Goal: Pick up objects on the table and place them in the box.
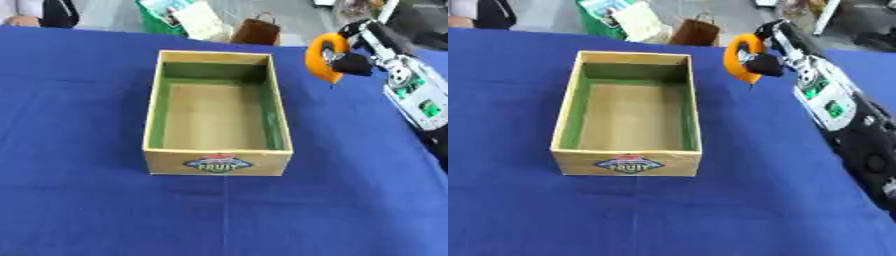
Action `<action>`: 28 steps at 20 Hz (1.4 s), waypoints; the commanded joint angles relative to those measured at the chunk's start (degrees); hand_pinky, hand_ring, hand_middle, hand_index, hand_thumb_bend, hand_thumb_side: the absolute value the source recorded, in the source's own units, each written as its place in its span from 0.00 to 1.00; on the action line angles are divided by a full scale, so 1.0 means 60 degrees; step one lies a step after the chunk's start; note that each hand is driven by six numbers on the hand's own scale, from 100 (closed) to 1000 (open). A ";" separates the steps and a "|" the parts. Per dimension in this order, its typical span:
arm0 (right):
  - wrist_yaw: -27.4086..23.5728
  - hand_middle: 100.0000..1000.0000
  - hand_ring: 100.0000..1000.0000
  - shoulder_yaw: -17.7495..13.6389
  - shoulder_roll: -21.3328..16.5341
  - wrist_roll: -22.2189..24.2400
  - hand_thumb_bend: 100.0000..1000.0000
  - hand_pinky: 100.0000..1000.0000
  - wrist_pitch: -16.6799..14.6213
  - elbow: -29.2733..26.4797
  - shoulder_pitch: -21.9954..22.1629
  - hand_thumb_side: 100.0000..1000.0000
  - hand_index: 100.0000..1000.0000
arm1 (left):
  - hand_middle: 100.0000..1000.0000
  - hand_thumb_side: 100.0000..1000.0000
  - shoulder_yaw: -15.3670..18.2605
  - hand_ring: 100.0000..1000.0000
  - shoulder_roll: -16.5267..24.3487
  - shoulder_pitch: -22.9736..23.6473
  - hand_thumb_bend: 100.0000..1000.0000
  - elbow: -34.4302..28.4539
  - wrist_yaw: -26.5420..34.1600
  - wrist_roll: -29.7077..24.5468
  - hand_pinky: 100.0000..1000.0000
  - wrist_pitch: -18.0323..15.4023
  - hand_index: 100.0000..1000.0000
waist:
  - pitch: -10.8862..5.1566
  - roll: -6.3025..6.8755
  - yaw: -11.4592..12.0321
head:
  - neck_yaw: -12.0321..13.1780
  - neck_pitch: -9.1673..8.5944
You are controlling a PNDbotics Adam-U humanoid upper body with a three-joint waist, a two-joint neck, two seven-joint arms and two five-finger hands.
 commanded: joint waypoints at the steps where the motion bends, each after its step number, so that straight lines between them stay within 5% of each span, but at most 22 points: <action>1: -0.0306 0.52 0.83 -0.0144 -0.0536 -0.0030 0.00 0.71 0.0114 -0.0715 -0.0151 0.37 0.57 | 0.40 0.76 -0.0020 0.37 0.0191 -0.0062 0.00 -0.0200 0.0061 0.0035 0.48 0.0044 0.54 | -0.0274 0.0044 -0.0024 | 0.0031 0.0015; 15: -0.1207 0.51 0.81 0.0455 -0.0615 0.0651 0.00 0.70 0.0943 -0.4061 -0.0743 0.33 0.55 | 0.40 0.76 -0.0109 0.37 0.0293 -0.0013 0.00 -0.0227 0.0104 0.0038 0.47 0.0111 0.54 | -0.0548 0.0095 -0.0141 | 0.0012 0.0362; 28: -0.0383 0.52 0.83 0.1381 0.1175 0.1776 0.00 0.71 0.1274 -0.4155 -0.1304 0.32 0.56 | 0.40 0.76 -0.0149 0.37 0.0239 -0.0020 0.00 -0.0187 0.0149 -0.0015 0.47 0.0065 0.54 | -0.0523 0.0144 -0.0060 | -0.0226 0.0700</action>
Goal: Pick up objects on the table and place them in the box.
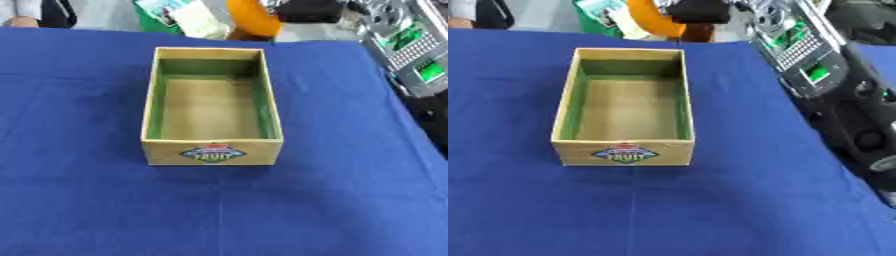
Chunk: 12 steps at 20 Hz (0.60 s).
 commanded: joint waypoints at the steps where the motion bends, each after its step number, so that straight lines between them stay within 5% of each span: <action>1: 0.0335 0.52 0.84 0.0122 0.0272 0.0207 0.00 0.71 -0.0036 0.0131 -0.0211 0.32 0.56 | 0.40 0.76 -0.0029 0.37 0.0148 -0.0042 0.00 -0.0138 0.0058 -0.0034 0.47 -0.0010 0.54 | -0.0152 0.0026 0.0018 | -0.0105 0.0116; 12: 0.1213 0.52 0.87 0.0754 0.1564 0.0475 0.00 0.72 -0.0439 0.1502 0.0008 0.34 0.57 | 0.40 0.77 -0.0043 0.36 0.0091 -0.0065 0.00 -0.0170 0.0062 -0.0050 0.47 0.0072 0.54 | -0.0142 -0.0022 0.0081 | -0.0173 0.0022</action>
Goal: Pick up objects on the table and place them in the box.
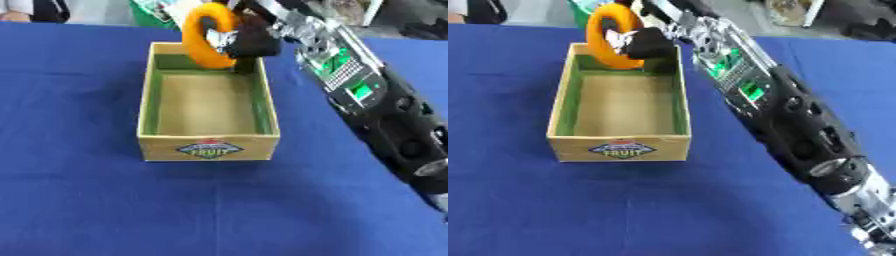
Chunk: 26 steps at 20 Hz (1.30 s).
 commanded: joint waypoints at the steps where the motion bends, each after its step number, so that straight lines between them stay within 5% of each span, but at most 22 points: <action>1: 0.0320 0.52 0.88 0.0100 0.0134 0.0080 0.00 0.73 -0.0208 0.0339 -0.0079 0.34 0.58 | 0.40 0.77 -0.0001 0.36 0.0095 -0.0065 0.00 -0.0169 0.0029 -0.0017 0.47 0.0031 0.54 | -0.0144 0.0042 0.0009 | -0.0016 -0.0063; 6: 0.0634 0.56 0.92 0.0317 0.0352 0.0455 0.00 0.76 -0.0667 0.0924 0.0020 0.35 0.65 | 0.40 0.77 -0.0021 0.36 0.0094 -0.0070 0.00 -0.0166 0.0036 -0.0043 0.47 0.0044 0.54 | -0.0148 0.0033 -0.0039 | 0.0053 -0.0117; 14: 0.1201 0.77 1.00 0.0366 0.0455 0.1393 0.00 0.83 -0.1031 0.1220 -0.0056 0.51 0.85 | 0.40 0.77 -0.0023 0.36 0.0090 -0.0059 0.00 -0.0167 0.0029 -0.0060 0.47 0.0062 0.54 | -0.0159 0.0018 -0.0031 | 0.0068 -0.0155; 15: 0.1279 0.82 1.00 0.0357 0.0422 0.1614 0.04 0.87 -0.1057 0.1224 -0.0091 0.55 0.88 | 0.40 0.77 -0.0022 0.36 0.0091 -0.0057 0.00 -0.0167 0.0027 -0.0061 0.47 0.0066 0.54 | -0.0161 0.0011 -0.0033 | 0.0078 -0.0141; 17: 0.1407 0.89 1.00 0.0291 0.0338 0.2223 0.41 0.93 -0.1141 0.1211 -0.0190 0.59 0.92 | 0.40 0.77 -0.0021 0.36 0.0093 -0.0052 0.00 -0.0165 0.0017 -0.0063 0.47 0.0082 0.54 | -0.0165 -0.0002 -0.0037 | 0.0102 -0.0117; 18: 0.1456 0.90 1.00 0.0237 0.0285 0.2578 0.47 0.94 -0.1200 0.1193 -0.0251 0.59 0.93 | 0.40 0.77 -0.0024 0.36 0.0093 -0.0050 0.00 -0.0166 0.0013 -0.0068 0.47 0.0091 0.54 | -0.0167 -0.0008 -0.0039 | 0.0114 -0.0109; 19: 0.1508 0.95 1.00 0.0169 0.0220 0.2904 0.72 0.97 -0.1250 0.1171 -0.0321 0.63 0.96 | 0.40 0.77 -0.0026 0.36 0.0094 -0.0048 0.00 -0.0168 0.0008 -0.0074 0.47 0.0098 0.54 | -0.0170 -0.0015 -0.0040 | 0.0126 -0.0101; 21: 0.1637 0.98 1.00 -0.0010 0.0086 0.3451 0.83 0.99 -0.1308 0.1130 -0.0474 0.68 0.98 | 0.40 0.77 -0.0025 0.36 0.0097 -0.0042 0.00 -0.0170 -0.0002 -0.0079 0.47 0.0109 0.54 | -0.0176 -0.0024 -0.0036 | 0.0143 -0.0084; 26: 0.1751 0.99 1.00 -0.0430 -0.0154 0.3980 0.86 0.99 -0.1226 0.1018 -0.0732 0.72 1.00 | 0.40 0.77 -0.0024 0.36 0.0106 -0.0033 0.00 -0.0171 -0.0013 -0.0079 0.47 0.0121 0.54 | -0.0198 -0.0038 -0.0026 | 0.0159 -0.0073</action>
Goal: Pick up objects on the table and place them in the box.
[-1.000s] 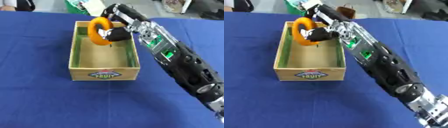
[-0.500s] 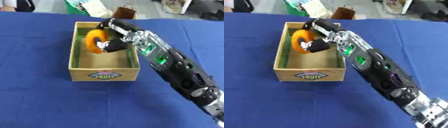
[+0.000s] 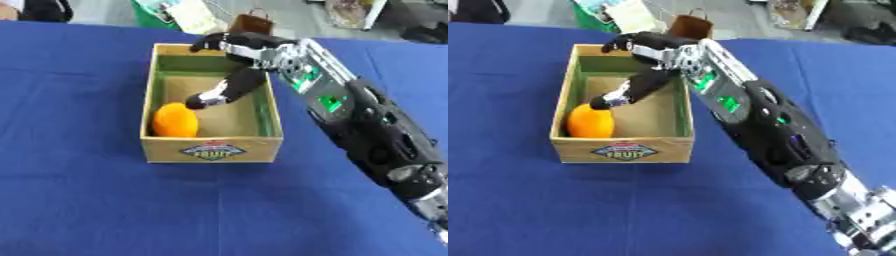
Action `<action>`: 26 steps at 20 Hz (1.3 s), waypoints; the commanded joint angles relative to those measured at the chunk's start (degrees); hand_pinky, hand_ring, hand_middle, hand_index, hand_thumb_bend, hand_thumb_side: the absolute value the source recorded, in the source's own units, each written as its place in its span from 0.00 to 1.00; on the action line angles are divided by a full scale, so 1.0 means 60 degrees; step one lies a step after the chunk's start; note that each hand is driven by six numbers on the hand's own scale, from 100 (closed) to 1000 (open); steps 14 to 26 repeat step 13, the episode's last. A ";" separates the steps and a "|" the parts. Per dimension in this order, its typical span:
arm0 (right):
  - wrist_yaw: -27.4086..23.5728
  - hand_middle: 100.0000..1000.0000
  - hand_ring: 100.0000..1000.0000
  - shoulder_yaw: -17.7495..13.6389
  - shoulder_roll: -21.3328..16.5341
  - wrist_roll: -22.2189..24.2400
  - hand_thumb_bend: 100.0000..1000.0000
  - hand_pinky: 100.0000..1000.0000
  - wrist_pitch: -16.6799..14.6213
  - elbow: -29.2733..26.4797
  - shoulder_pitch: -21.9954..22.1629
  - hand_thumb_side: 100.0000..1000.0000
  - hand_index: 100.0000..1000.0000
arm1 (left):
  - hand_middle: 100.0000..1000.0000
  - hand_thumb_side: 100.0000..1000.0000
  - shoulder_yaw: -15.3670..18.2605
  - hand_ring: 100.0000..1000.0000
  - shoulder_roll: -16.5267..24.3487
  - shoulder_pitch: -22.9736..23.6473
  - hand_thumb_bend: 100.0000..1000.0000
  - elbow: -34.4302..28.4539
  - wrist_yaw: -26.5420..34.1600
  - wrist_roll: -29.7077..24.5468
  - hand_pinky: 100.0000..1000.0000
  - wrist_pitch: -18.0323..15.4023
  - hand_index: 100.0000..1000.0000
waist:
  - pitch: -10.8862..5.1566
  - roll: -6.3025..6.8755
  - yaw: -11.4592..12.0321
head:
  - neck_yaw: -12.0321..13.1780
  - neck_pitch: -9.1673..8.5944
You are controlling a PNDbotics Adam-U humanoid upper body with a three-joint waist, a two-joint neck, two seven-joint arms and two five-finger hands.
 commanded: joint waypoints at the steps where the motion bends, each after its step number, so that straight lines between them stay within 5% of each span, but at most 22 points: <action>1: 0.0011 0.98 1.00 -0.0378 -0.0356 0.0104 0.84 0.99 0.0084 -0.0311 -0.0264 0.74 0.99 | 0.40 0.77 -0.0011 0.36 0.0110 -0.0035 0.00 -0.0173 -0.0036 0.0010 0.47 0.0027 0.54 | -0.0200 0.0049 0.0005 | 0.0031 -0.0033; 6: -0.0606 0.92 1.00 -0.0925 -0.0641 -0.0868 0.68 0.95 0.0582 -0.1378 -0.0186 0.82 0.96 | 0.40 0.77 -0.0002 0.37 0.0114 -0.0046 0.00 -0.0192 -0.0039 0.0028 0.47 0.0037 0.54 | -0.0209 0.0046 -0.0038 | 0.0074 -0.0051; 8: -0.1002 0.90 1.00 -0.1228 -0.0809 -0.1393 0.51 0.93 0.0954 -0.1951 -0.0084 0.92 0.94 | 0.40 0.77 0.0008 0.37 0.0115 -0.0048 0.00 -0.0202 -0.0044 0.0044 0.47 0.0044 0.54 | -0.0213 0.0046 -0.0069 | 0.0116 -0.0059; 9: -0.1214 0.88 1.00 -0.1384 -0.0906 -0.1699 0.35 0.92 0.1192 -0.2244 -0.0017 1.00 0.93 | 0.40 0.77 0.0013 0.37 0.0116 -0.0052 0.00 -0.0208 -0.0047 0.0054 0.47 0.0047 0.54 | -0.0215 0.0046 -0.0083 | 0.0135 -0.0065; 11: -0.1755 0.85 1.00 -0.1754 -0.1121 -0.2494 0.12 0.90 0.1748 -0.2912 0.0177 1.00 0.91 | 0.40 0.77 0.0029 0.37 0.0121 -0.0063 0.00 -0.0220 -0.0055 0.0080 0.47 0.0048 0.54 | -0.0216 0.0047 -0.0117 | 0.0182 -0.0077; 13: -0.2645 0.84 1.00 -0.2160 -0.1408 -0.3517 0.00 0.88 0.2284 -0.3794 0.0522 1.00 0.90 | 0.40 0.77 0.0057 0.37 0.0129 -0.0072 0.00 -0.0224 -0.0067 0.0119 0.47 0.0041 0.54 | -0.0218 0.0055 -0.0175 | 0.0269 -0.0088; 26: -0.2645 0.84 1.00 -0.2160 -0.1408 -0.3517 0.00 0.88 0.2284 -0.3794 0.0522 1.00 0.90 | 0.40 0.77 0.0057 0.37 0.0129 -0.0072 0.00 -0.0224 -0.0067 0.0119 0.47 0.0041 0.54 | -0.0218 0.0055 -0.0175 | 0.0269 -0.0088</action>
